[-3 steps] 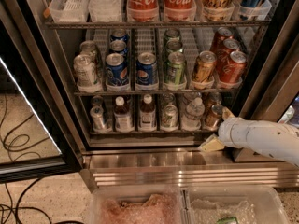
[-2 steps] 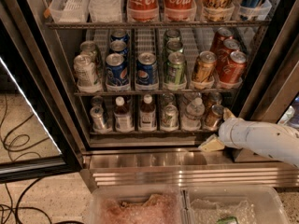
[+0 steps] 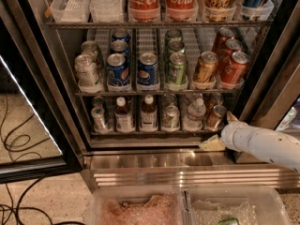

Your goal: Pick orange can from bottom shelf of fridge

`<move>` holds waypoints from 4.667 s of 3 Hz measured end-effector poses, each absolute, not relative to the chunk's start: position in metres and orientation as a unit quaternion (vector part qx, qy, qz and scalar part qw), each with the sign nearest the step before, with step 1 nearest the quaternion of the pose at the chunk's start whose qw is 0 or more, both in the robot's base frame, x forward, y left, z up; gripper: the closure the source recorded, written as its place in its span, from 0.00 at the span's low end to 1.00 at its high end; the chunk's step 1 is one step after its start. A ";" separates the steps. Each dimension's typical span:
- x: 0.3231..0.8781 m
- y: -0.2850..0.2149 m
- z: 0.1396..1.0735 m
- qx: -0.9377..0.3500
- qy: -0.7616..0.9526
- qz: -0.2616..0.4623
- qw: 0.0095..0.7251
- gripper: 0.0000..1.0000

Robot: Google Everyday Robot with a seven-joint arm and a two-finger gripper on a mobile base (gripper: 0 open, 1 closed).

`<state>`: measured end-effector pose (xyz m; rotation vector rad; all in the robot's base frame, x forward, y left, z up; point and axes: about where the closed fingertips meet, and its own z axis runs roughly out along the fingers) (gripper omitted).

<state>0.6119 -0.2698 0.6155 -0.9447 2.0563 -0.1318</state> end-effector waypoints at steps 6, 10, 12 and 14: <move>0.602 -0.267 0.614 -0.362 0.819 -0.042 0.443 0.00; 0.602 -0.253 0.611 -0.384 0.807 -0.021 0.449 0.00; 0.607 -0.223 0.611 -0.417 0.793 0.007 0.443 0.00; 0.604 -0.223 0.610 -0.397 0.799 0.018 0.452 0.00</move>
Offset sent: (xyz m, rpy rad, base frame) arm -0.0121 -0.0023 -0.0062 0.0408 -0.0263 -0.0411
